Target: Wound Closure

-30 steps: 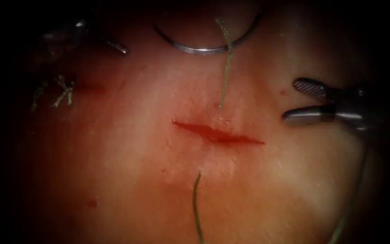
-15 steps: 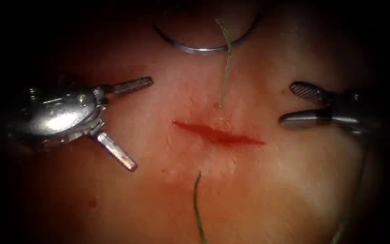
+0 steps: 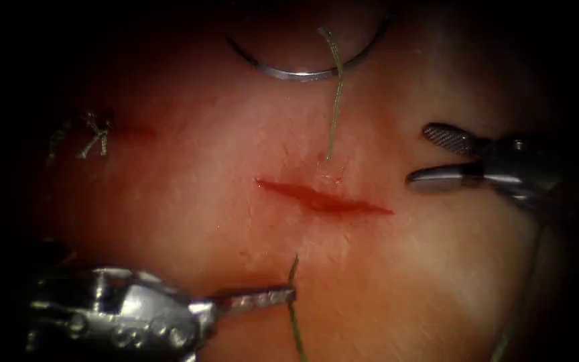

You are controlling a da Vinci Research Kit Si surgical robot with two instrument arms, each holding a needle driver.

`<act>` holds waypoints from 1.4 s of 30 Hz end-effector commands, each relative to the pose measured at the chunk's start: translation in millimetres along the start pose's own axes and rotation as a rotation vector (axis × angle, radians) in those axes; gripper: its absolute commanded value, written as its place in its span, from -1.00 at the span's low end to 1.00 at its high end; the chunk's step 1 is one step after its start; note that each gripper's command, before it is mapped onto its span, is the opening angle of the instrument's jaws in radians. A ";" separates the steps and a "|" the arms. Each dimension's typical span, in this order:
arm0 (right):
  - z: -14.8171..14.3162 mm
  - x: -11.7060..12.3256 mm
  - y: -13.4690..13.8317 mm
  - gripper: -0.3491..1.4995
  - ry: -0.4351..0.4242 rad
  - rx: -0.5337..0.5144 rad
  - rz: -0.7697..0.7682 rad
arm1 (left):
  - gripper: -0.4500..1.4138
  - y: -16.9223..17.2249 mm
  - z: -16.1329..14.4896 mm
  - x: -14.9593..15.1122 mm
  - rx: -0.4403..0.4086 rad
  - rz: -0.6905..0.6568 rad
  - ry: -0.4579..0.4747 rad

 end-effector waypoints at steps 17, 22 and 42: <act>1.8 -0.1 -0.7 0.71 0.005 0.011 -0.002 | -0.17 0.8 7.9 -1.5 -0.062 0.057 -0.104; 1.9 -0.1 -0.7 0.71 0.005 0.010 -0.002 | -1.00 0.8 7.3 -0.1 -0.061 0.065 -0.075; 1.5 0.4 -1.7 0.69 0.005 0.037 0.000 | -1.00 -7.5 1.2 -3.0 0.118 -0.019 0.045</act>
